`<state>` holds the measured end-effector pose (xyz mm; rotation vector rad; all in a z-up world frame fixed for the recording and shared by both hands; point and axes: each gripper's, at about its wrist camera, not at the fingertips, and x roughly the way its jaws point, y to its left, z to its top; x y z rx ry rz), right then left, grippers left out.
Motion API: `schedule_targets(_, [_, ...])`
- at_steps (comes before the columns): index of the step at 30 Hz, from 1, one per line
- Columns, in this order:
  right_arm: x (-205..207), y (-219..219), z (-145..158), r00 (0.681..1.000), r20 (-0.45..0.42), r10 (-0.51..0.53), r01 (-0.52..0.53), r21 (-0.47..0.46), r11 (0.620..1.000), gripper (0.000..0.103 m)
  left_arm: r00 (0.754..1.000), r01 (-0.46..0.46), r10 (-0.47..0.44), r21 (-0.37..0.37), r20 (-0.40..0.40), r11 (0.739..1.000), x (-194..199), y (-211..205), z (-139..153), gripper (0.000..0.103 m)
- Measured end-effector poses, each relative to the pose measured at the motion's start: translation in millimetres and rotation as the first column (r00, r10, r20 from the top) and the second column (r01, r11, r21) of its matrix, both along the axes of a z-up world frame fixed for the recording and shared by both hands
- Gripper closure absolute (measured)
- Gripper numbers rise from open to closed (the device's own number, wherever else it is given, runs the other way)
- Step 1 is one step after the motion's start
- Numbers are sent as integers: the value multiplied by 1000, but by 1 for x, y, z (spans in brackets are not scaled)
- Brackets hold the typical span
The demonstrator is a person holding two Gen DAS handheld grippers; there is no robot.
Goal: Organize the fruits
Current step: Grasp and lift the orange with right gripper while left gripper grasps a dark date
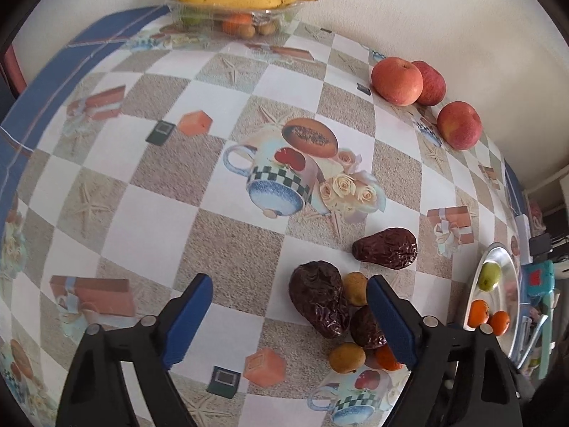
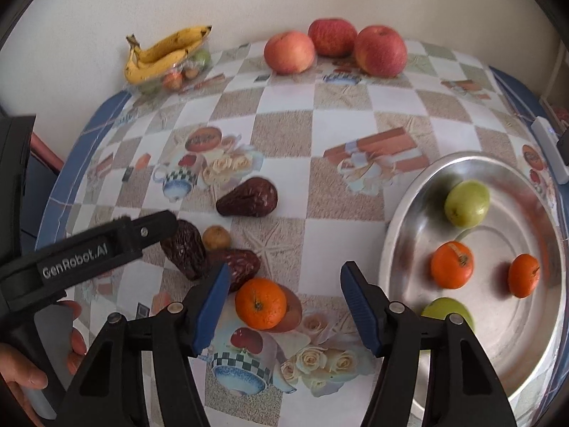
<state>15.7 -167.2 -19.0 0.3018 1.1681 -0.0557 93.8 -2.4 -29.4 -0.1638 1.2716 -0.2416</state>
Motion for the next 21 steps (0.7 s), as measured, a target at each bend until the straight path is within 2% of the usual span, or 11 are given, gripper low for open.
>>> schedule_targets(3, [1, 6, -9, 999, -34, 21, -21, 0, 1000, 38, 1000, -6, 5, -26, -26, 1000, 1, -1, -6, 19])
schedule_targets(7, [3, 14, -18, 997, -62, 51, -52, -5, 999, 38, 998, -15, 12, -51, -67, 999, 2, -3, -14, 20])
schedule_targets(11, [3, 18, -23, 994, -85, 65, -68, -28, 997, 38, 998, -4, 2, -35, -64, 999, 2, -7, -17, 20])
schedule_targets(13, [4, 19, -25, 993, -93, 69, -72, -31, 997, 38, 998, 2, -4, -37, -62, 999, 1, -8, -16, 25])
schedule_targets(16, [4, 19, -26, 992, -100, 76, -81, -40, 996, 38, 998, 7, -9, -35, -61, 999, 1, -9, -16, 44])
schedule_targets(21, [6, 21, -26, 991, -99, 90, -94, -37, 995, 50, 996, -6, -3, -98, -93, 995, 2, -10, -18, 60])
